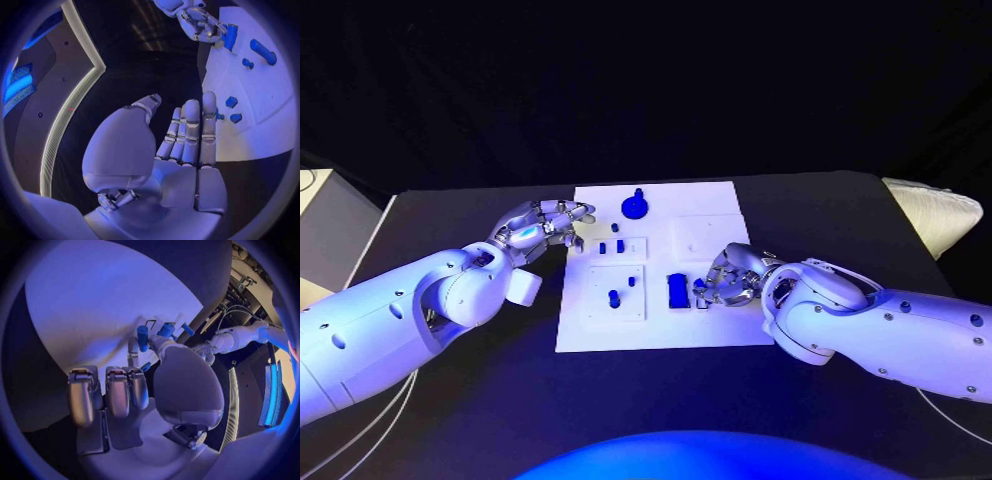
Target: Assemble the parts on the task board
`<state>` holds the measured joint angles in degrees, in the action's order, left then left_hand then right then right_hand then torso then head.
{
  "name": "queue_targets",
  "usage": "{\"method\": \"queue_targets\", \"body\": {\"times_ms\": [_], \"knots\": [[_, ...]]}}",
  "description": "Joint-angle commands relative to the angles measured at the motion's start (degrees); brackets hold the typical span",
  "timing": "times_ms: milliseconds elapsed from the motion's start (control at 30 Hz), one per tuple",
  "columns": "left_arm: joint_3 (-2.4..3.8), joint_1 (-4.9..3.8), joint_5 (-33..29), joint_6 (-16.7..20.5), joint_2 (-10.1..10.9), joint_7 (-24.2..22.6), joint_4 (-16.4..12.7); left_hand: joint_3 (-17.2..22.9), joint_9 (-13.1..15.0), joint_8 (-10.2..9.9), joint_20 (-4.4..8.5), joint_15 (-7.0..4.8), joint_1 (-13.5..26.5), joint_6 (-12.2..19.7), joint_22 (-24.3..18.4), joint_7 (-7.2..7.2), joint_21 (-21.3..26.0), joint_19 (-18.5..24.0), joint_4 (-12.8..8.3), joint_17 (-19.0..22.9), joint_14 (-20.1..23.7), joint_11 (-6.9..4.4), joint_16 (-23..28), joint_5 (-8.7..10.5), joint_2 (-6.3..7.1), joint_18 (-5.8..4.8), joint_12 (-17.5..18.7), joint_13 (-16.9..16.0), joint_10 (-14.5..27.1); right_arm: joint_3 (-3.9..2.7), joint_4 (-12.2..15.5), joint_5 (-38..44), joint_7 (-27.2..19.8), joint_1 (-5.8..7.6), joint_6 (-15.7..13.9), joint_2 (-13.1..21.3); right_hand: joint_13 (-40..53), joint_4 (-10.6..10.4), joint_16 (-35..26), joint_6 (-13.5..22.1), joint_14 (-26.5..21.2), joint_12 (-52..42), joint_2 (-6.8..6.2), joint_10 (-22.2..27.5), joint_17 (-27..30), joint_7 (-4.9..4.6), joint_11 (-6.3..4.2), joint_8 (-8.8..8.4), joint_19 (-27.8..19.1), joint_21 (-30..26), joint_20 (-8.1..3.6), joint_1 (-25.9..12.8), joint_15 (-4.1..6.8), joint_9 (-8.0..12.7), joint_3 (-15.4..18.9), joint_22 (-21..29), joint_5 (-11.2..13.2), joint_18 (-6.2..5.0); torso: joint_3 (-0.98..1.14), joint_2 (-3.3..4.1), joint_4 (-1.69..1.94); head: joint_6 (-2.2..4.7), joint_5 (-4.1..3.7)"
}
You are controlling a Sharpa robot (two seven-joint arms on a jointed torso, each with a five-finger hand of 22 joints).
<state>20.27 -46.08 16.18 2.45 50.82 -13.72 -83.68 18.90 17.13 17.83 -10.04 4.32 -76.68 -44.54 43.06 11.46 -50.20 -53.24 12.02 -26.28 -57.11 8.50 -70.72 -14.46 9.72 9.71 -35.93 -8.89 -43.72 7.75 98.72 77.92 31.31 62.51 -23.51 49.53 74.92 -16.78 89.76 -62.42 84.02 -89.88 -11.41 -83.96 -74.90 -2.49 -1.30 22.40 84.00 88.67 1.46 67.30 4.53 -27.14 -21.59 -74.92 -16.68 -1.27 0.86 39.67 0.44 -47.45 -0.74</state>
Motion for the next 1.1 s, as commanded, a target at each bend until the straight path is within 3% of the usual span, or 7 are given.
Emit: {"method": "queue_targets", "body": {"times_ms": [33,567,1100], "knots": [[0.05,0.07,0.26,-0.78,-0.06,-0.16,-0.13,0.03,-0.06,0.39,0.02,0.22,-0.14,0.21,-0.08,0.54,0.20,-0.54,0.42,0.07,-0.13,0.06,-0.31,-0.14,-0.57,0.82,-0.30,-0.09,0.38,0.06,0.26,0.24,0.16,-0.10,0.60,-0.06,15.08,0.09,0.24,-0.45,5.98,-0.12,0.16,-6.04,-15.10,-0.12,-0.22,0.29,5.80,0.45,-0.27,-0.96,0.42,-0.09,0.40,-14.84,0.69,1.10,0.03,0.04,-0.05,0.05,0.01],[0.05,0.08,0.42,-1.07,-0.14,0.11,0.02,-0.07,-0.08,0.43,0.00,0.24,-0.06,0.25,-0.10,0.55,0.24,-0.53,0.64,0.09,-0.08,0.09,-0.29,-0.13,-0.62,0.81,-0.30,-0.08,0.55,0.05,0.64,-0.57,0.15,-0.10,3.82,0.30,15.08,0.08,0.24,-0.46,5.98,-0.12,0.52,-6.04,-15.10,-0.15,-0.19,0.34,5.80,0.45,-0.25,-3.08,0.40,-0.11,0.91,-14.85,2.32,1.10,0.01,-0.02,-0.04,-0.30,-0.02],[0.05,0.14,0.50,-1.18,-0.25,0.23,0.20,-0.17,-0.09,0.46,-0.02,0.26,-0.03,0.29,-0.12,0.55,0.28,-0.51,0.80,0.10,-0.03,0.10,-0.27,-0.13,-0.64,0.81,-0.29,-0.07,0.74,0.04,1.03,-0.75,0.03,-0.10,3.45,0.45,15.08,0.00,0.24,-0.39,5.98,-0.12,0.69,-6.04,-15.10,-0.22,-0.13,0.30,5.73,0.16,-0.23,-3.97,0.36,-0.06,1.29,-14.77,2.65,1.05,-0.02,-0.10,-0.01,-0.25,-0.06]]}}
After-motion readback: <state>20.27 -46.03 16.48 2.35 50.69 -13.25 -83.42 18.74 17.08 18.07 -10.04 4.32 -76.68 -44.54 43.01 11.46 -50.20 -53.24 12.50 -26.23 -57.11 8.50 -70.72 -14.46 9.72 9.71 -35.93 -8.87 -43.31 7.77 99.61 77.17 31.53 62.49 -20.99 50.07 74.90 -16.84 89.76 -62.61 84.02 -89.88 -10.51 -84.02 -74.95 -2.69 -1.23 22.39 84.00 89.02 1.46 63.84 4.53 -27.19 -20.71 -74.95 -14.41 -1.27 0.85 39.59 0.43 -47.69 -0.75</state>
